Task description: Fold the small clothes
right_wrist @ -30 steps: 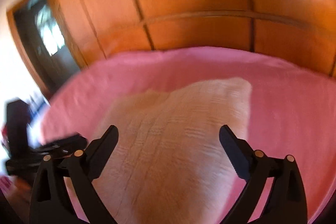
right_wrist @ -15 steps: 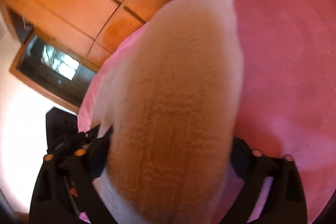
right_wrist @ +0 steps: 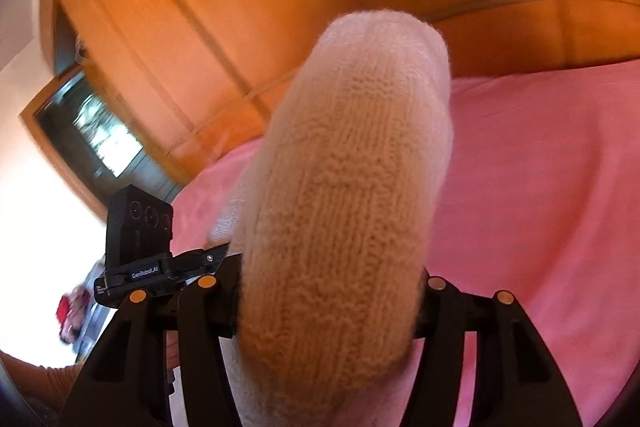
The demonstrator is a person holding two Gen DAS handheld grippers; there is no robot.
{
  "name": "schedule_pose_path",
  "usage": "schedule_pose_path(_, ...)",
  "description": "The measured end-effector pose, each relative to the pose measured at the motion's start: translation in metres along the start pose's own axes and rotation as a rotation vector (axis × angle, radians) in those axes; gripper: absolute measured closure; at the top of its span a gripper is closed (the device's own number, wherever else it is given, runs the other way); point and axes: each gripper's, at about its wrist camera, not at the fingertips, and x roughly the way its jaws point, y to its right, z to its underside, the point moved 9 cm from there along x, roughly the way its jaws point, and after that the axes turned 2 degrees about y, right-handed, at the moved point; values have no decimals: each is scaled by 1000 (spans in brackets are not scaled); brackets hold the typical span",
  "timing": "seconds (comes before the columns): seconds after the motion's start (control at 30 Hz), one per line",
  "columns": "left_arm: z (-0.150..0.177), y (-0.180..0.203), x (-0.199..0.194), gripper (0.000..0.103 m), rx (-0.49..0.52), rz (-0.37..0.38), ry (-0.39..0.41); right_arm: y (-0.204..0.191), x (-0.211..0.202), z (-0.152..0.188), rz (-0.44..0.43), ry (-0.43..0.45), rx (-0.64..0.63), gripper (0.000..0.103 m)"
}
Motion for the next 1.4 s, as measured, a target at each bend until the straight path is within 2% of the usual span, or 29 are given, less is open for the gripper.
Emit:
schedule_pose_path(0.1, 8, 45, 57, 65, 74, 13, -70, 49, -38, 0, 77, 49, 74, 47)
schedule_pose_path(0.2, 21, 67, 111, 65, 151, -55, -146, 105, -58, 17, 185, 64, 171, 44)
schedule_pose_path(0.23, 28, 67, 127, 65, 175, -109, -175, 126, -60, 28, 237, 53, 202, 43)
schedule_pose_path(0.27, 39, 62, 150, 65, 231, -215, -222, 141, -60, 38, 278, 37, 223, 42)
schedule_pose_path(0.3, 47, 59, 162, 65, 270, -272, -245, 160, -56, 54, 328, 3, 254, 37)
schedule_pose_path(0.33, 55, 57, 173, 61, 316, -324, -258, 171, -55, 67, 328, 6, 287, 30)
schedule_pose_path(0.37, 56, 58, 175, 59, 333, -341, -251, 175, -58, 72, 312, 39, 311, 27)
schedule_pose_path(0.4, 56, 60, 174, 58, 343, -366, -242, 176, -60, 74, 318, 51, 320, 18)
schedule_pose_path(0.43, 56, 60, 170, 58, 334, -381, -238, 175, -63, 74, 327, 61, 321, 14)
schedule_pose_path(0.5, 53, 67, 159, 58, 348, -411, -203, 170, -69, 71, 354, 70, 289, 14)
schedule_pose_path(0.57, 53, 79, 140, 58, 402, -460, -137, 156, -82, 63, 428, 99, 211, 15)
schedule_pose_path(0.67, 46, 95, 118, 58, 462, -483, -18, 126, -100, 50, 507, 149, 89, 36)
schedule_pose_path(0.73, 42, 91, 112, 58, 489, -494, 9, 113, -106, 46, 537, 162, 18, 54)
schedule_pose_path(0.8, 46, 93, 115, 58, 506, -490, 7, 98, -105, 51, 561, 151, -45, 64)
schedule_pose_path(0.87, 51, 86, 131, 58, 522, -496, -25, 90, -94, 61, 569, 110, -74, 66)
schedule_pose_path(0.97, 66, 61, 156, 58, 530, -578, -121, 99, -68, 88, 616, 20, -81, 65)
schedule_pose_path(1.0, 66, 57, 159, 56, 519, -582, -117, 101, -61, 94, 640, 17, -90, 65)
schedule_pose_path(1.07, 66, 60, 151, 56, 505, -572, -95, 98, -58, 93, 668, 30, -100, 62)
schedule_pose_path(1.2, 59, 69, 130, 52, 484, -556, -35, 92, -67, 90, 677, 33, -108, 47)
schedule_pose_path(1.3, 53, 76, 114, 39, 463, -551, 19, 85, -73, 87, 685, 53, -92, 34)
schedule_pose_path(1.4, 50, 83, 99, 39, 464, -549, 55, 73, -77, 89, 709, 75, -72, 23)
